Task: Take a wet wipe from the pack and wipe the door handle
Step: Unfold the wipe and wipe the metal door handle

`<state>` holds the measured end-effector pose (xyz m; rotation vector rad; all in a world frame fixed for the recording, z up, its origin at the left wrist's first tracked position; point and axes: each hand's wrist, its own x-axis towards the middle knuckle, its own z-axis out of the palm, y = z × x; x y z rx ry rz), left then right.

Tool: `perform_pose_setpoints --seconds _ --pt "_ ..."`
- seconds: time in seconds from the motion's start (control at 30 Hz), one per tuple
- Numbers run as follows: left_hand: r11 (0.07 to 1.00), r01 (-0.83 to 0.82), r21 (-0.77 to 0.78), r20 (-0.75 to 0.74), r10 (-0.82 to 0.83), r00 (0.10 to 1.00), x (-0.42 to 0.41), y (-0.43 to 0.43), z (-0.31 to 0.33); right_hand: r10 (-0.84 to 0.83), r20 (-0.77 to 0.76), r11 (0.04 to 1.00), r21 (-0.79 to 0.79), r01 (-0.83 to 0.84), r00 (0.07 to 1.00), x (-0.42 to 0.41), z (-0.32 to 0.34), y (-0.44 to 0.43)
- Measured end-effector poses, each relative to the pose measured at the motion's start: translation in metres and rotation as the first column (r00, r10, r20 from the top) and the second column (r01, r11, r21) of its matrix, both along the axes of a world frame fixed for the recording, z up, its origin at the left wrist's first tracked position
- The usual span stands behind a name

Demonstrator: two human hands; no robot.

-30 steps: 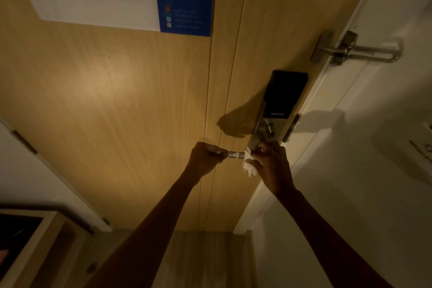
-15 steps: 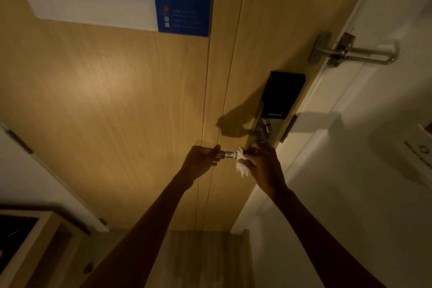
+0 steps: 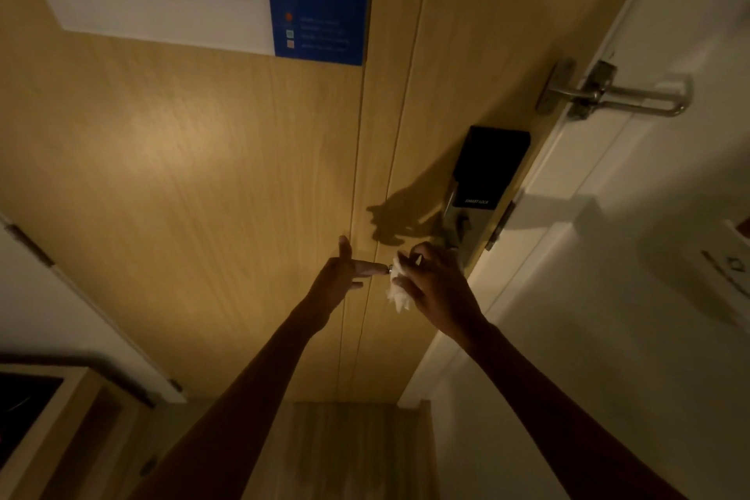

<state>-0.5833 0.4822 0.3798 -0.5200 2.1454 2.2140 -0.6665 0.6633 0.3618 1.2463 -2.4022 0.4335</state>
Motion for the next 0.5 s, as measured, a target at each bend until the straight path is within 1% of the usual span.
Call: perform_pose_setpoints --seconds 0.13,0.3,0.37,0.5 --pt "0.998 -0.033 0.046 -0.003 0.033 0.999 0.000 0.002 -0.001 -0.034 -0.119 0.996 0.076 0.044 0.992 -0.003 -0.001 -0.008" --pt "0.999 -0.044 -0.013 -0.018 0.044 0.999 -0.001 0.006 -0.003 -0.033 -0.247 0.989 0.131 0.067 0.969 -0.005 -0.004 -0.005" --pt "0.998 -0.047 -0.030 -0.025 0.046 0.999 -0.001 0.007 -0.005 -0.041 -0.271 0.985 0.148 0.084 0.962 -0.009 -0.003 0.005" --pt "0.997 -0.064 -0.041 -0.053 0.062 0.997 0.001 0.009 -0.004 -0.078 -0.283 0.986 0.118 0.116 0.956 -0.012 0.000 0.012"
